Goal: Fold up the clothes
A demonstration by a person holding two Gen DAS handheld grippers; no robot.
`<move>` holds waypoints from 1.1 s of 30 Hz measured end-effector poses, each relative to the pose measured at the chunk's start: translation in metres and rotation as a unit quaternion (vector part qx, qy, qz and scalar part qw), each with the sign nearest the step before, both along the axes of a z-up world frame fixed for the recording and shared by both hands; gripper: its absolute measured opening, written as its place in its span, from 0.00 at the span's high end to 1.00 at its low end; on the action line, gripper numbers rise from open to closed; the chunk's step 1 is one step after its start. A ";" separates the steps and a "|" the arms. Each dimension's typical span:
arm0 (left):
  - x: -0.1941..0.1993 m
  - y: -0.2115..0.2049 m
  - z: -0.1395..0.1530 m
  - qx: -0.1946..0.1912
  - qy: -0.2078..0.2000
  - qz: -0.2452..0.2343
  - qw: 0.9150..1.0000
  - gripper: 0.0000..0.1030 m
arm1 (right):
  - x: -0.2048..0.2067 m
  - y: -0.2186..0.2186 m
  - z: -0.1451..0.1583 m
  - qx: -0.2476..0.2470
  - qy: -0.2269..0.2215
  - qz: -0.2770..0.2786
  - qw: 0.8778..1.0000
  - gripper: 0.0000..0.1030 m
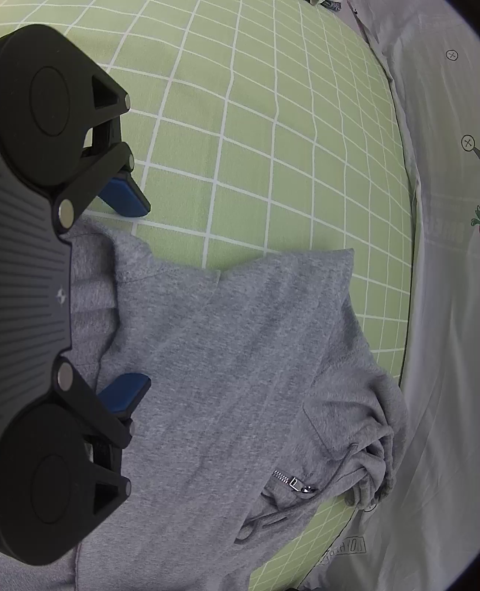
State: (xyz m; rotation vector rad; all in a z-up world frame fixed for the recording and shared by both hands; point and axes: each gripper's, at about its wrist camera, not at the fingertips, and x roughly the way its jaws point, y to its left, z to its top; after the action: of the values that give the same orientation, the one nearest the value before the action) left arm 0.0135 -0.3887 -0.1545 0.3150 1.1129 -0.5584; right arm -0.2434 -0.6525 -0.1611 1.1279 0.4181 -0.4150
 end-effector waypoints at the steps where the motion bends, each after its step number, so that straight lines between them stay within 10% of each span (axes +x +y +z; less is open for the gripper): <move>1: -0.001 0.001 0.000 0.000 0.000 0.005 1.000 0.11 | 0.013 0.008 -0.001 -0.011 0.019 0.022 1.000 0.90; 4: -0.006 0.002 0.003 0.001 -0.007 0.008 1.000 0.11 | 0.036 0.026 0.002 -0.063 0.082 0.074 0.992 0.75; 8: -0.013 0.000 0.013 0.007 -0.031 -0.004 0.999 0.11 | 0.024 0.035 0.015 -0.134 0.103 0.070 0.983 0.12; 10: -0.015 -0.003 0.018 0.003 -0.036 -0.011 0.999 0.11 | 0.006 0.031 0.021 -0.177 0.119 0.033 0.976 0.00; 20: -0.047 -0.066 0.038 -0.028 -0.054 -0.144 0.988 0.11 | -0.049 -0.025 -0.014 -0.317 0.348 -0.119 0.874 0.00; 26: -0.074 -0.114 0.038 -0.063 -0.034 -0.236 0.969 0.12 | -0.070 -0.054 -0.041 -0.293 0.383 -0.177 0.858 0.00; 33: -0.096 -0.147 0.036 -0.079 -0.026 -0.298 0.951 0.29 | -0.081 -0.056 -0.047 -0.290 0.354 -0.201 0.866 0.00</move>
State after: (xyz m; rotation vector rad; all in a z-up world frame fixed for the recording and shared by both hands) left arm -0.0822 -0.5353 -0.1189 0.5274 0.9065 -1.1633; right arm -0.3243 -0.7088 -0.2077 0.4250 0.6390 -1.2557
